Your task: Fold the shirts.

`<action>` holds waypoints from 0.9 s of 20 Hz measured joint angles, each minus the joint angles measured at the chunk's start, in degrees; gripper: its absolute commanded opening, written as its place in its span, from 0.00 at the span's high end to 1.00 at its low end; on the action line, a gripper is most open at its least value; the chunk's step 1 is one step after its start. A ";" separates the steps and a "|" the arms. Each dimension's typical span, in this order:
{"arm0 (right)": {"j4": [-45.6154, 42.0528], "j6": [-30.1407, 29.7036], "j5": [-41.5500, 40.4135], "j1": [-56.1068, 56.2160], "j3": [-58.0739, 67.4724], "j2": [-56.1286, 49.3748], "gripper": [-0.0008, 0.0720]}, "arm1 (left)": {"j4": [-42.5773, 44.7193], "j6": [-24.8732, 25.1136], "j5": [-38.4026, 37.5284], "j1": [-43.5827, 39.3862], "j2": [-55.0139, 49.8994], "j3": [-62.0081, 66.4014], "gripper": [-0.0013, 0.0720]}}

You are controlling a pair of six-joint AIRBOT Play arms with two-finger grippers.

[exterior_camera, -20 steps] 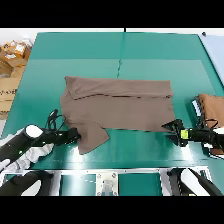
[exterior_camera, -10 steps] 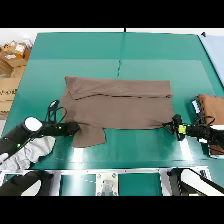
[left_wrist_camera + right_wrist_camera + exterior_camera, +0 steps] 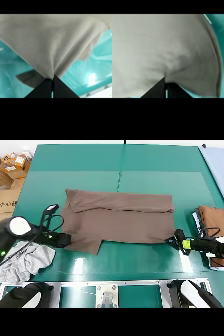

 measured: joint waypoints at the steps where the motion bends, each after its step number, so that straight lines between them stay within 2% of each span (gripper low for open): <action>1: -0.50 1.22 1.73 0.00 0.55 2.60 0.97 | 0.68 -0.63 -1.84 -0.04 1.42 0.87 0.96; 5: -1.42 4.02 6.49 0.42 4.55 8.66 0.97 | 1.33 -1.81 -3.85 -0.04 3.67 6.75 0.96; 9: 0.57 4.96 6.47 4.02 11.32 7.34 0.97 | 0.81 -0.28 -2.36 -0.04 -1.05 14.03 0.96; 13: 2.38 5.27 1.95 9.18 20.85 -2.47 0.97 | 0.92 2.16 1.64 -0.04 -11.96 22.99 0.96; 18: 3.39 5.33 -2.56 12.07 35.15 -21.16 0.97 | 1.31 3.15 6.36 0.09 -28.96 38.69 0.96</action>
